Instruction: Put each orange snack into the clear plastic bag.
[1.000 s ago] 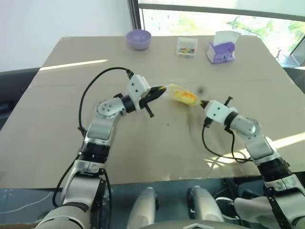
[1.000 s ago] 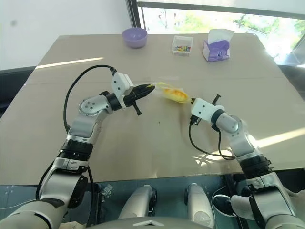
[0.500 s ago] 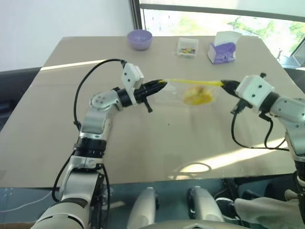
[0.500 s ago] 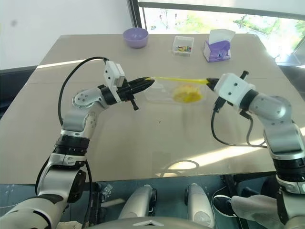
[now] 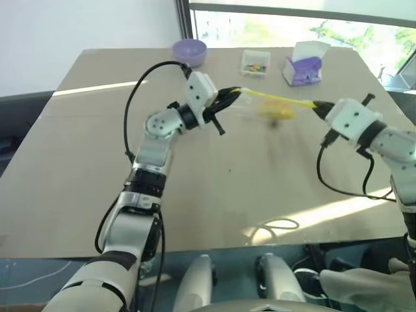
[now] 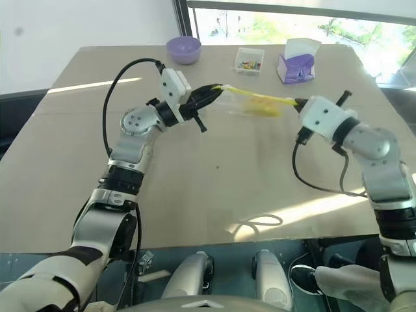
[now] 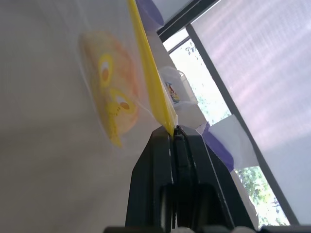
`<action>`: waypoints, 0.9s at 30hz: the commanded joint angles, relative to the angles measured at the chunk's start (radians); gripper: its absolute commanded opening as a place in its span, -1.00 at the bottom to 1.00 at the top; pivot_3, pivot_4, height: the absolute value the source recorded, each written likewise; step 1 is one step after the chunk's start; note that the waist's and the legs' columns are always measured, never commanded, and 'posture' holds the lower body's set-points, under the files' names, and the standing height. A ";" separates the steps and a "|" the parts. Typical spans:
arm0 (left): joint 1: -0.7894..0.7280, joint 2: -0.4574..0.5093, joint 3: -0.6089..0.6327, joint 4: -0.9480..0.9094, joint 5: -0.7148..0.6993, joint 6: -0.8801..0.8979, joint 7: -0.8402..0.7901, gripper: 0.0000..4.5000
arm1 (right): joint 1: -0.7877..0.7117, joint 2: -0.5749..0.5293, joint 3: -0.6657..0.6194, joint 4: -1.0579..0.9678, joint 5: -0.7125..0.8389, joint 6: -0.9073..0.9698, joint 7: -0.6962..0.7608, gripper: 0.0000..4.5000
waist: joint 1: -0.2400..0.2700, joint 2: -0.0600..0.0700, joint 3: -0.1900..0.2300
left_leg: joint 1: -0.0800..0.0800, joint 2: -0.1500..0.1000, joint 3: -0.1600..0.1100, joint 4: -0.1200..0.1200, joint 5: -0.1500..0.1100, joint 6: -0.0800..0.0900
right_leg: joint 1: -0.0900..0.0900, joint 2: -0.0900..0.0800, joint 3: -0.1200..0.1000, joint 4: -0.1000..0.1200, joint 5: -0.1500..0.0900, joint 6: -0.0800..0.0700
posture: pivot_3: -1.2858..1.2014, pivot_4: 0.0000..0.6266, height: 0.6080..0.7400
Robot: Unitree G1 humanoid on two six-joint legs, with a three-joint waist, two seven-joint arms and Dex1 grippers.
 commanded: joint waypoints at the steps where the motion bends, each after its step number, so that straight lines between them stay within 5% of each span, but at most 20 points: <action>1: 0.123 0.037 -0.051 -0.032 0.076 -0.096 -0.009 -1.00 | 0.128 0.031 0.047 0.009 -0.075 -0.018 -0.051 -0.97 | -0.002 0.000 0.000 | 0.001 0.000 0.000 0.000 0.000 0.000 | 0.000 0.000 0.001 0.000 0.000 0.000 | 0.03 -0.52 1.00; 5: 0.187 0.051 -0.072 -0.073 0.099 -0.089 -0.001 -1.00 | 0.192 0.035 0.080 0.006 -0.100 -0.021 -0.034 -0.86 | 0.001 0.001 0.001 | 0.000 0.000 0.001 0.002 0.000 0.001 | -0.001 0.000 0.001 0.003 0.000 0.000 | 0.03 -0.52 1.00; 13: 0.210 0.079 -0.071 -0.122 0.108 -0.047 0.008 -1.00 | 0.279 0.022 -0.052 -0.209 0.070 0.116 0.059 0.60 | 0.001 0.001 0.001 | 0.005 0.000 -0.001 0.003 0.000 0.001 | 0.004 0.001 0.000 0.004 0.000 0.000 | 0.03 -0.52 1.00; 18: 0.225 0.074 -0.074 -0.163 0.092 -0.019 0.005 -1.00 | 0.162 0.061 0.016 -0.357 0.136 0.201 0.098 0.60 | -0.005 0.001 0.001 | 0.005 0.001 -0.001 0.003 0.000 0.001 | 0.004 0.001 0.000 0.003 0.000 0.000 | 0.03 -0.52 1.00; 26: 0.221 0.050 -0.061 -0.149 0.043 0.001 -0.020 -1.00 | -0.065 0.192 0.284 -0.220 -0.040 0.171 0.080 0.60 | 0.002 0.000 0.001 | 0.004 0.000 -0.002 0.004 0.000 0.001 | 0.004 0.001 -0.001 0.004 0.000 0.000 | 0.03 -0.52 1.00; 27: 0.219 0.053 -0.058 -0.154 0.033 0.008 -0.026 -1.00 | -0.084 0.202 0.294 -0.205 -0.047 0.170 0.081 0.43 | 0.002 0.000 0.001 | 0.003 0.000 -0.002 0.004 0.000 0.001 | 0.003 0.001 -0.001 0.003 0.000 0.000 | 0.03 -0.52 1.00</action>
